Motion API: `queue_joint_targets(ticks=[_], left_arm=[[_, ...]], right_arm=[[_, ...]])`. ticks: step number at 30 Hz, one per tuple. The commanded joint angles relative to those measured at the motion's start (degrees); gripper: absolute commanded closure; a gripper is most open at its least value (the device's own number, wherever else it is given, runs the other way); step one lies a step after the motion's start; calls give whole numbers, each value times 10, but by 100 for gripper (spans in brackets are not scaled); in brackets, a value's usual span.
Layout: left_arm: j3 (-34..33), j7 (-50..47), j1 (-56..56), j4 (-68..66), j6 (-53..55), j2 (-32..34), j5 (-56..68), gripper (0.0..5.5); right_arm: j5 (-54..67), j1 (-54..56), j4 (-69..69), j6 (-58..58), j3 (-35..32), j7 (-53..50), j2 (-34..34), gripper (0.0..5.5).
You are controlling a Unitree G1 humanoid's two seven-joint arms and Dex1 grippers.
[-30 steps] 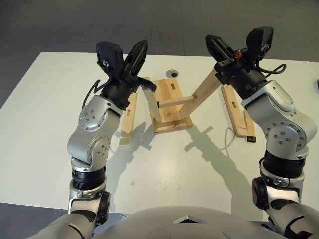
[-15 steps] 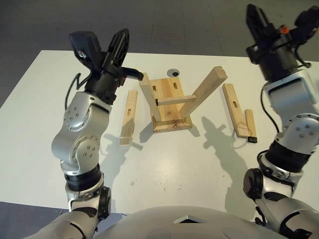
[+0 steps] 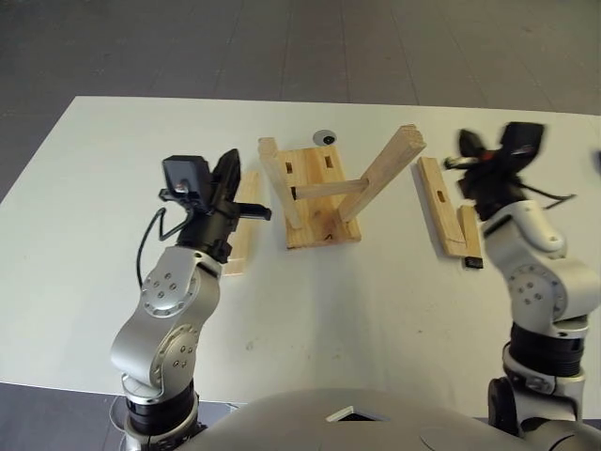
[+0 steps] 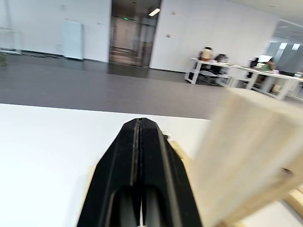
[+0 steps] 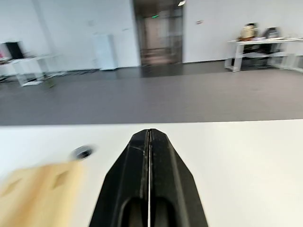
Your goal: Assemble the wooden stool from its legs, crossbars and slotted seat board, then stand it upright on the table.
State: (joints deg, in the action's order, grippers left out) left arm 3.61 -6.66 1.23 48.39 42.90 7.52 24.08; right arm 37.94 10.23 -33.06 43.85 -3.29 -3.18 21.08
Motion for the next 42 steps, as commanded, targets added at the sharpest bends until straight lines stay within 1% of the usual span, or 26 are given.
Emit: queue_joint_targets(ticks=[1,4,10,13,15,20,22,23,25,28,31,32,35,38,42], left_arm=[[16,23,20,-1,23,5,12,549],[16,28,19,0,29,2,15,549],[11,36,-7,-5,32,10,7,549],[-16,37,-12,-22,26,9,4,549],[-45,38,-8,-36,16,14,-1,549],[-120,8,27,-63,-5,18,-31,549],[-131,-3,32,-48,-5,11,-36,549],[-129,-7,31,-37,-2,5,-33,549],[-105,-3,29,-14,15,-6,-17,549],[-43,24,36,16,48,-14,20,549],[8,55,71,35,62,-7,44,549],[19,61,85,34,64,-6,44,549],[32,68,95,21,62,-9,41,549],[32,72,76,12,57,0,28,549],[22,78,35,-12,44,12,17,549]], right_arm=[[50,5,-86,61,58,9,-25,550],[49,9,-99,77,59,9,-33,550],[27,18,-77,82,31,16,-22,550],[7,20,-64,73,22,19,-15,550],[-13,22,-51,60,9,19,-13,550],[-83,21,-22,26,-44,-19,-12,550],[-102,17,-24,23,-56,-26,-11,550],[-107,15,-27,26,-61,-29,-13,550],[-113,12,-45,42,-56,-34,-20,550],[-86,19,-81,94,-11,-31,-48,550],[-13,53,-114,172,36,-14,-96,550],[2,64,-121,188,40,-14,-109,550],[3,82,-123,211,27,-11,-119,550],[-9,88,-113,218,11,-2,-106,550],[-35,79,-105,207,13,7,-85,550]])
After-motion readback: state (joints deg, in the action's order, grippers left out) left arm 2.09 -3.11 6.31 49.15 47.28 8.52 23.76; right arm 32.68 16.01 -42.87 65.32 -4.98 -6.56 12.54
